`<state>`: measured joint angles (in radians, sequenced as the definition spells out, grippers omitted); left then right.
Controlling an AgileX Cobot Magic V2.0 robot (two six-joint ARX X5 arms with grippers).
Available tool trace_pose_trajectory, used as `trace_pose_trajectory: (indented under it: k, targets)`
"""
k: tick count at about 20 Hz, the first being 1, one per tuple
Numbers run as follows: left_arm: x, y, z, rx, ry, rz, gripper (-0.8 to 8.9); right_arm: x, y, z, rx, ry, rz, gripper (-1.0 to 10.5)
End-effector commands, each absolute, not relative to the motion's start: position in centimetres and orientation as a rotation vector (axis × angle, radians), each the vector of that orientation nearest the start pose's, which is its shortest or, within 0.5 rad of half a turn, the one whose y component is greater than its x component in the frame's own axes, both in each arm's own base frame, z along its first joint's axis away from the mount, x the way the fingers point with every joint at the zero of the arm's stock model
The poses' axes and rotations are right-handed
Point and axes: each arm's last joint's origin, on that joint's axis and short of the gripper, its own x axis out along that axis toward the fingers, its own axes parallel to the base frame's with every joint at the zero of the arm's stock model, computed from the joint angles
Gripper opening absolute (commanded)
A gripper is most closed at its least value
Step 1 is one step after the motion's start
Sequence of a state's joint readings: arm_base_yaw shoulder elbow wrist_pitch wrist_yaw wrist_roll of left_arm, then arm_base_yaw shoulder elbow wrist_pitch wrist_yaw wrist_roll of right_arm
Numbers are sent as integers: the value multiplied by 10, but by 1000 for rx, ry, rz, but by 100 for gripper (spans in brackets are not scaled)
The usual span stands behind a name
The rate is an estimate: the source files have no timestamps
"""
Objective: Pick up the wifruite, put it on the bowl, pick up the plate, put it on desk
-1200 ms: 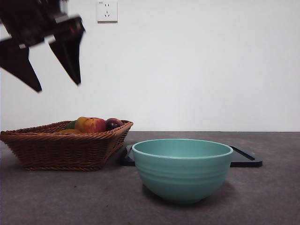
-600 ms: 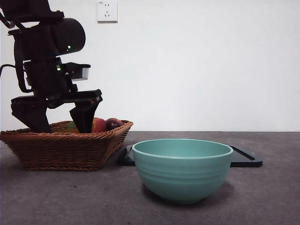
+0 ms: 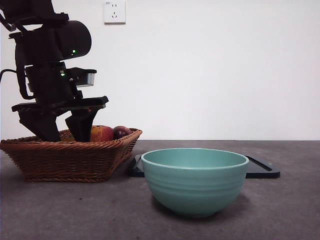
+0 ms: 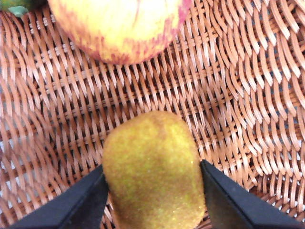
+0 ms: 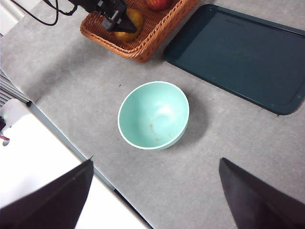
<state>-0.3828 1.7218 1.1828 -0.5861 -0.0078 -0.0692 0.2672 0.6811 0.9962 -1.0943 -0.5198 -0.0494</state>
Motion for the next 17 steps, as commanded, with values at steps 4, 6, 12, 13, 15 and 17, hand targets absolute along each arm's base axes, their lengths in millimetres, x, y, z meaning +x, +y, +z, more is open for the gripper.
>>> trace_pose_trajectory:
  k: [4,6,12,13,15,17]
  targets:
    - [290,-133,267,118,944,-391,236,88,39,343,41,745,770,422]
    - [264,-141,293,103,886,-511,236,88,39,343,40,744,770,422]
    - [201,-206,308,217,835,-816,236,89,39,344,37,731,767,422]
    - [197,-215,304,234,841,-846,236,89,39,344,34,731,759,422]
    - [194,-231,294,258,850,-884,236,89,39,344,33,732,754,422]
    - [194,-246,281,284,873,-904,236,89,39,344,34,732,753,422]
